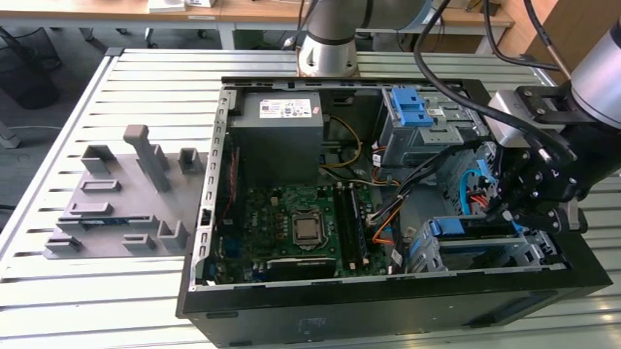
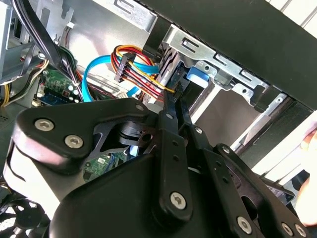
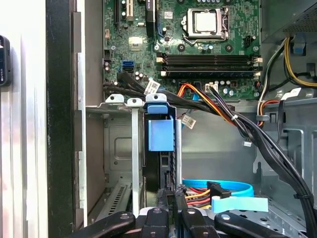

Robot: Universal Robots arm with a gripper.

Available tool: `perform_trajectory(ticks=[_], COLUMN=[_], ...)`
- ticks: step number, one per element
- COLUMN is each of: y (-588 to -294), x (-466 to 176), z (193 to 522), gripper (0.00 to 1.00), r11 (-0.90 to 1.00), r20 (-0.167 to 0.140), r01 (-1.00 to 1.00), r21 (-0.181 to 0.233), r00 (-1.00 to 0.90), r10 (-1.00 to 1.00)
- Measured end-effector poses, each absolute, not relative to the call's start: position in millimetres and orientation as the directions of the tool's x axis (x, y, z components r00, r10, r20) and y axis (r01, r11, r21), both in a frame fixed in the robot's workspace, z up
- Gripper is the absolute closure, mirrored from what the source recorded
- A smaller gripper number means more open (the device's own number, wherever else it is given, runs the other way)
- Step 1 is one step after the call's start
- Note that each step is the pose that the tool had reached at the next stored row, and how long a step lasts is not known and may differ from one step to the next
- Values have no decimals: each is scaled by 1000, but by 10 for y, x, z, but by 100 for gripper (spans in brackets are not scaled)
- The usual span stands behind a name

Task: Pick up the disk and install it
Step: 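Insert the first disk wire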

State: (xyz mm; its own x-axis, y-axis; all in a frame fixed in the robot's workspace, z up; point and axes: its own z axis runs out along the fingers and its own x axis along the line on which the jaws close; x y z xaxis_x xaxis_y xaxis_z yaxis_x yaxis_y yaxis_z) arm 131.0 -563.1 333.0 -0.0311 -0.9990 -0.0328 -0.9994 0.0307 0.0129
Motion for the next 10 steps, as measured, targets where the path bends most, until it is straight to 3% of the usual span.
perform_trajectory(ticks=[10], y=[-5632], x=[1310], z=[3338], gripper=[83], r11=[31], r20=[-32], r01=[-999], r21=[13], r00=[-31], r10=[-999])
